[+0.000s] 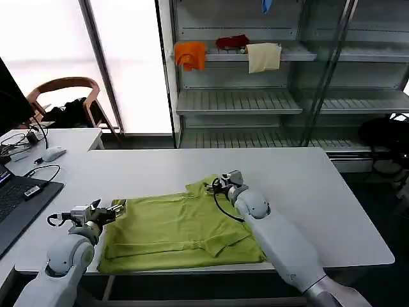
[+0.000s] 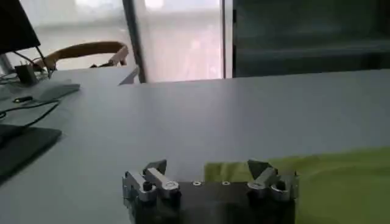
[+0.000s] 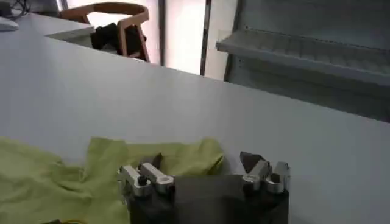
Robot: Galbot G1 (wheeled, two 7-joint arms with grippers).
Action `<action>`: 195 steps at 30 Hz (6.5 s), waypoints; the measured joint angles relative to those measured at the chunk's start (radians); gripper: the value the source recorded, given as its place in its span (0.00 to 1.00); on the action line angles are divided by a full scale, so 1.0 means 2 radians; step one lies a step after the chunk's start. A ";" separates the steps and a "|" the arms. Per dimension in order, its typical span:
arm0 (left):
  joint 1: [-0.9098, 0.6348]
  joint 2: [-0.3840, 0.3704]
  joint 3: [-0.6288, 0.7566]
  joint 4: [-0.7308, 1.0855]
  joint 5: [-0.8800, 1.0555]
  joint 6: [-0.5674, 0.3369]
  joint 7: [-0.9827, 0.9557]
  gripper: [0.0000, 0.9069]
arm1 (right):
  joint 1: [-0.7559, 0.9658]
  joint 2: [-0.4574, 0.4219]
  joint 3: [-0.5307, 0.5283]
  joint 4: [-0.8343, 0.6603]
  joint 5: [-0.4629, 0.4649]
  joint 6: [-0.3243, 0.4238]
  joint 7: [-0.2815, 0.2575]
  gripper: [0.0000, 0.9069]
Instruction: Fold and organize the clothes.
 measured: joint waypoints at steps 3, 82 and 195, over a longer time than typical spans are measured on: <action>-0.001 -0.003 0.001 0.006 -0.002 0.001 0.005 0.54 | 0.001 0.003 -0.002 -0.006 -0.006 0.000 -0.003 0.98; 0.193 0.016 -0.064 -0.178 0.055 -0.082 -0.009 0.00 | -0.218 -0.165 0.055 0.359 0.065 0.046 0.043 0.00; 0.273 -0.141 -0.056 -0.199 0.017 -0.160 -0.031 1.00 | -0.582 -0.201 0.319 0.428 0.051 0.349 0.041 1.00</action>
